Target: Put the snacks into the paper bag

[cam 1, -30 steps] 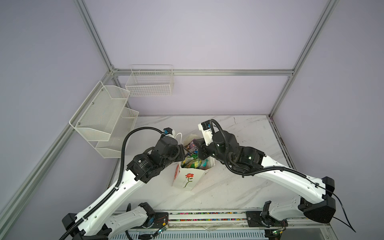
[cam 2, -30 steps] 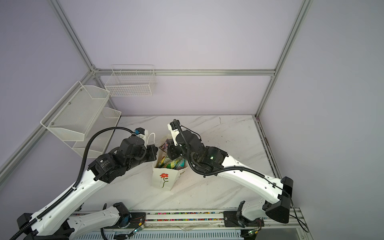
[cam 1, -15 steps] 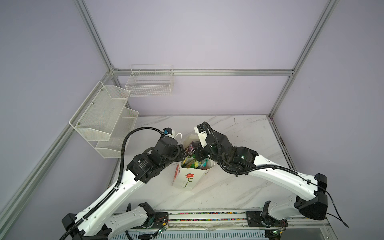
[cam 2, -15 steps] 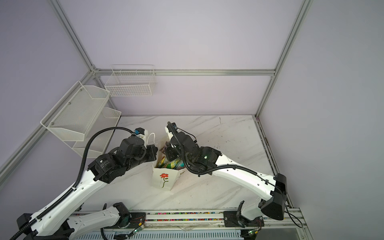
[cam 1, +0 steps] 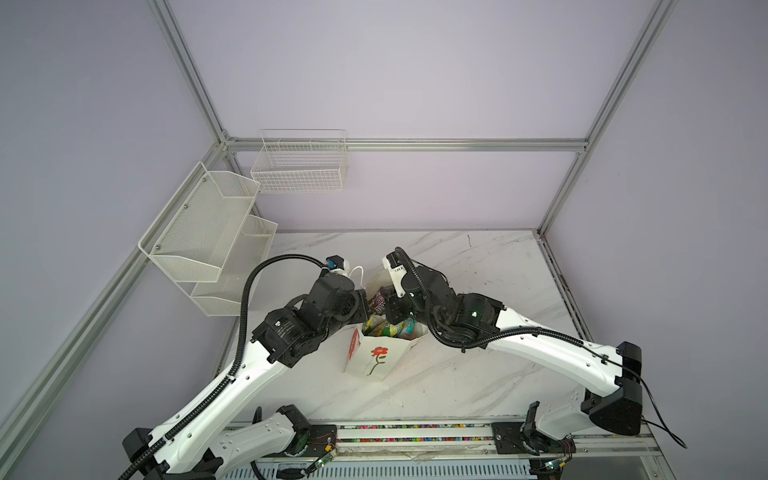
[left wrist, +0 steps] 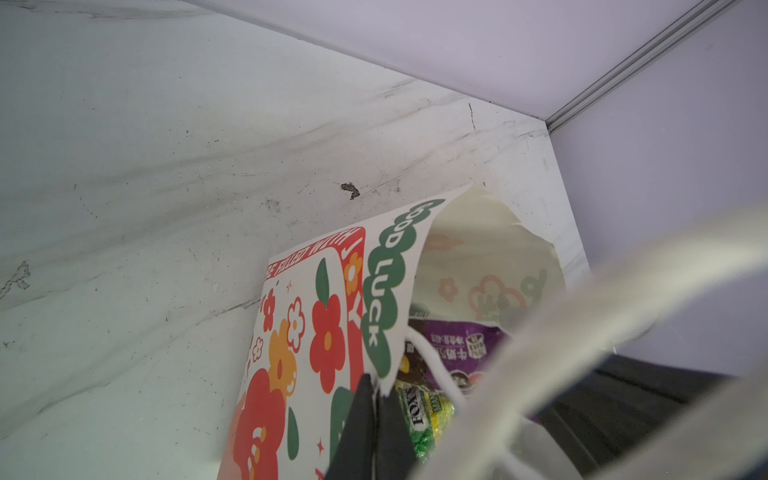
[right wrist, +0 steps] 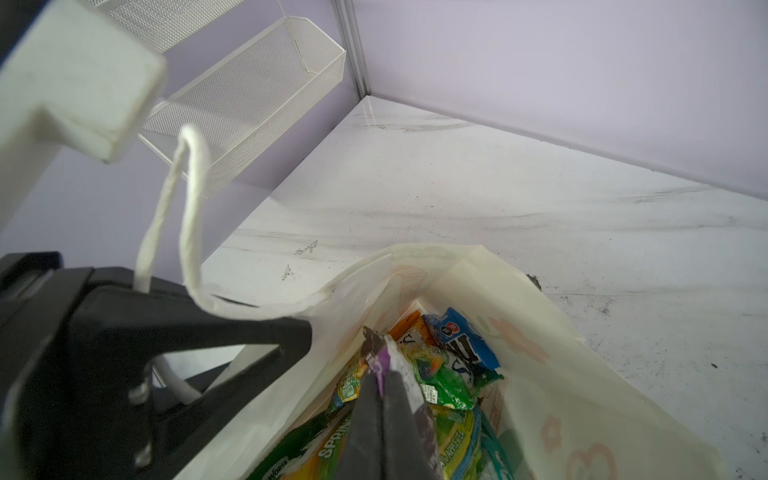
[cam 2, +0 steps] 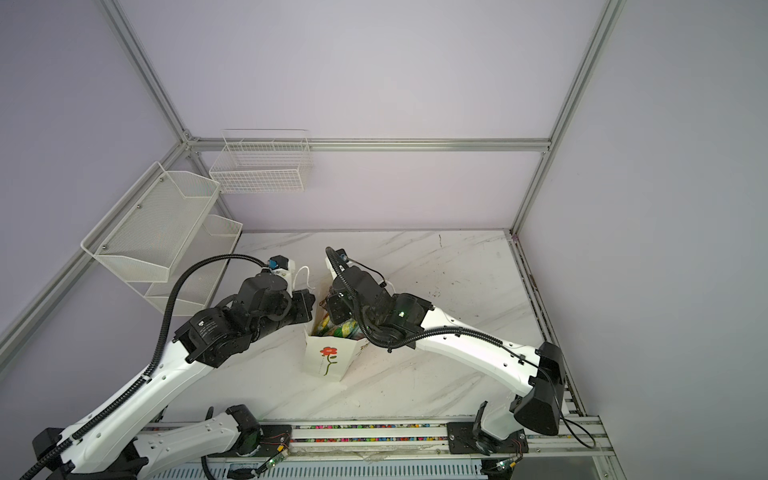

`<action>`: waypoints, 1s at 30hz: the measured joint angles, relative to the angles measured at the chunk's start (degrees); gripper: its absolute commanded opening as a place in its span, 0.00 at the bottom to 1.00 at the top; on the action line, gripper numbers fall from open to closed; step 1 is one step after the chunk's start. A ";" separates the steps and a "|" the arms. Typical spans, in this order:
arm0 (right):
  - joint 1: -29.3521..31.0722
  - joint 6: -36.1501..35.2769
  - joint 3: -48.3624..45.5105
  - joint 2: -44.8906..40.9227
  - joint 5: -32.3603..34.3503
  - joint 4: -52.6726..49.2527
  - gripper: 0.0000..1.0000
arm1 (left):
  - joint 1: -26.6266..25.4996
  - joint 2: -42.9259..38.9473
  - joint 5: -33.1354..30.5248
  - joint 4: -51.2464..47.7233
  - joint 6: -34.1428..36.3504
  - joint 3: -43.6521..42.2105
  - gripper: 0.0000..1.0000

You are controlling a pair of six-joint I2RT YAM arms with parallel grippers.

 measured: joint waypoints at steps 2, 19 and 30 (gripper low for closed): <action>0.02 0.02 0.37 0.22 0.24 -0.09 0.08 | 0.00 -0.09 0.00 -0.09 0.00 0.00 0.00; 0.35 1.62 0.48 -4.50 -0.79 2.14 0.73 | 0.00 -0.22 -0.20 -0.22 0.00 0.00 0.00; 0.17 5.70 -1.64 -7.39 7.54 0.09 0.81 | 0.00 -0.31 -0.42 -0.24 0.00 0.00 0.00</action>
